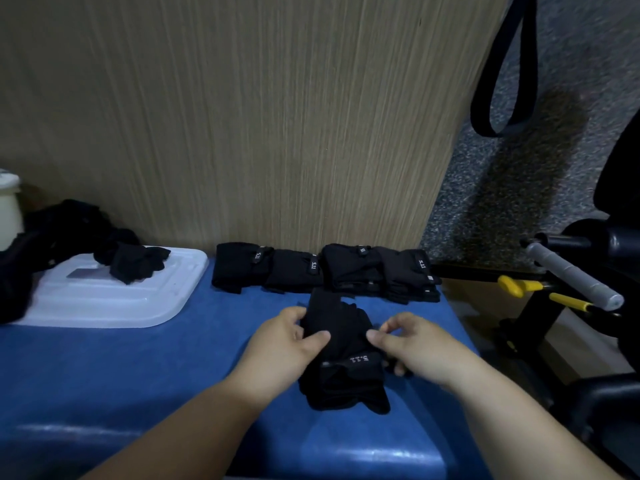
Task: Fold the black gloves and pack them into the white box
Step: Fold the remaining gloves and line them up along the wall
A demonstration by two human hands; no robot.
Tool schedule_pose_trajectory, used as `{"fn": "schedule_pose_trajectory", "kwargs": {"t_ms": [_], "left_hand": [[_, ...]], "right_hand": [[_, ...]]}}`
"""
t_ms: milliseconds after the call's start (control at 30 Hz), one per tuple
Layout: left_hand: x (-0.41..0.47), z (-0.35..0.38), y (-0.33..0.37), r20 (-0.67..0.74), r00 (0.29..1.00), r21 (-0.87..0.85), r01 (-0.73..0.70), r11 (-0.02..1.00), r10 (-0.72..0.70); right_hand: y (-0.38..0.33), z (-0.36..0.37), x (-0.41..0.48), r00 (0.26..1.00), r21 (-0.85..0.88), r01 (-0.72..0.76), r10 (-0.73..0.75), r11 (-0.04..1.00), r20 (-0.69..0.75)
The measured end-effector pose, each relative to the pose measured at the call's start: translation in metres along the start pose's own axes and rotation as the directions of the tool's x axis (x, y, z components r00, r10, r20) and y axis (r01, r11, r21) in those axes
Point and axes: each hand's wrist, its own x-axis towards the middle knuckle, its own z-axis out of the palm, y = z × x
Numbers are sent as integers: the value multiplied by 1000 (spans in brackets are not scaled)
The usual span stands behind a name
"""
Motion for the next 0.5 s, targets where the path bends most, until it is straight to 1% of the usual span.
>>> {"fn": "schedule_pose_trajectory", "kwargs": {"t_ms": [67,200,267,367,433,500], "left_hand": [[2,0,-1,-7,1000,-44,17,999,-17],[0,1,0,0,1000,-154,15,988,-15],[-2,2,2,7,1000,-232,14,973,-13],[-2,2,3,22,999,-365,42,930,-36],[-2,1,4,20,999,-371,47,927,-43],[-3,0,4,-13,1000,-293,23,956,-28]], "right_hand": [[-1,7,-1,1000,43,-8,7,999,31],[-4,14,1,1000,149,7,-4,989,-18],[-7,17,0,999,290,33,-31,956,-11],[-10,17,-1,995,479,99,-93,872,-34],[-9,14,0,991,522,133,-125,843,-51],[-6,15,1,987,477,155,-153,865,-44]]}}
